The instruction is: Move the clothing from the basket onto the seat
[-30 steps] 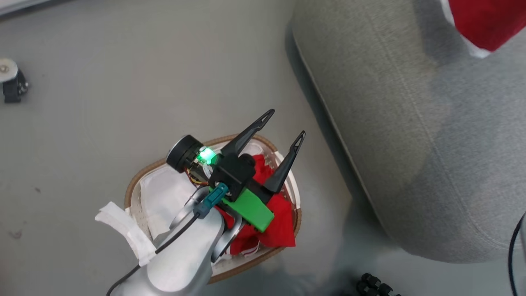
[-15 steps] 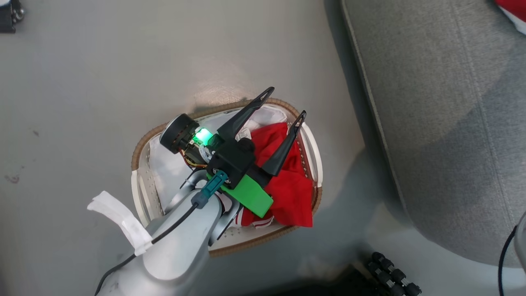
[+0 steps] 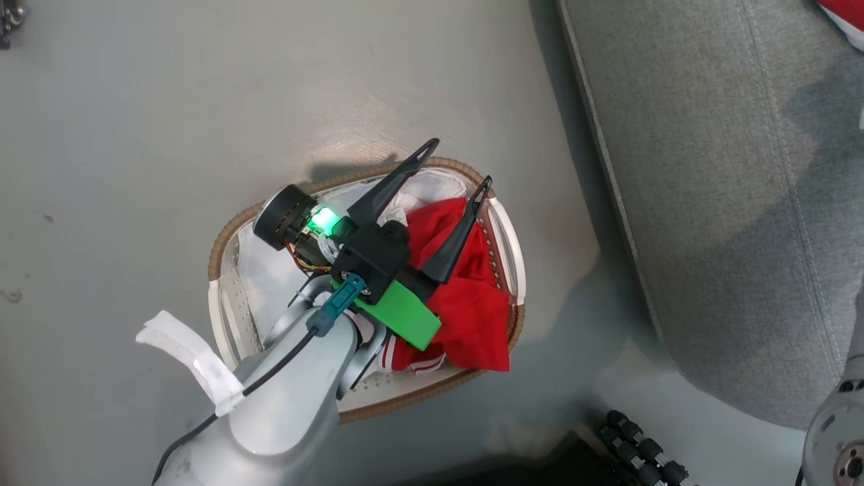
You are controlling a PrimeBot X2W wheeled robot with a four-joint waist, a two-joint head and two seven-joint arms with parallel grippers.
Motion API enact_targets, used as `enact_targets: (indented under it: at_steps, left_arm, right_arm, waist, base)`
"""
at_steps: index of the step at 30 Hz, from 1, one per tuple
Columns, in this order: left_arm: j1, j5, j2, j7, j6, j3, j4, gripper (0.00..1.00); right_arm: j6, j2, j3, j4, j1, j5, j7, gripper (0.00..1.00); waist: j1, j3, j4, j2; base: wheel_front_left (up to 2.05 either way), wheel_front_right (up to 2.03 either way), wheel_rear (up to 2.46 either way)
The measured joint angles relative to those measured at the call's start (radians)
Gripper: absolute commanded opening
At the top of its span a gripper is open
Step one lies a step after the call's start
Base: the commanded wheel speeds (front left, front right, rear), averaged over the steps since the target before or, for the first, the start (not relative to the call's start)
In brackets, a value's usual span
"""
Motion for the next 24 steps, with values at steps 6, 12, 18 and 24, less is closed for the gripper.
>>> enact_targets:
  at_steps: [6, 12, 18, 24]
  left_arm:
    - [0.021, -0.007, -0.009, 0.000, 0.000, 0.035, -0.005, 1.00]
    - [0.067, -0.013, -0.019, 0.000, 0.002, 0.081, -0.018, 1.00]
    - [0.121, -0.017, -0.040, 0.000, 0.003, 0.134, -0.024, 1.00]
    - [0.197, -0.029, -0.052, 0.000, 0.007, 0.216, -0.016, 1.00]
  right_arm:
    - [0.000, 0.005, 0.060, -0.074, 0.090, 0.030, 0.000, 1.00]
    - [0.000, -0.001, 0.109, -0.132, 0.156, 0.053, 0.000, 1.00]
    - [0.000, -0.005, 0.185, -0.153, 0.191, 0.060, 0.000, 1.00]
    - [0.000, 0.011, 0.270, -0.141, 0.214, 0.096, 0.000, 1.00]
  waist:
    - [0.0000, -0.045, -0.003, 0.0000]
    - [-0.0001, -0.111, 0.002, 0.0000]
    - [-0.0001, -0.196, 0.023, 0.0000]
    - [-0.0001, -0.294, 0.056, 0.0000]
  base:
    - [0.00, 0.00, 0.00]
    - [0.00, 0.00, 0.00]
    - [0.00, 0.00, 0.00]
    - [0.00, 0.00, 0.00]
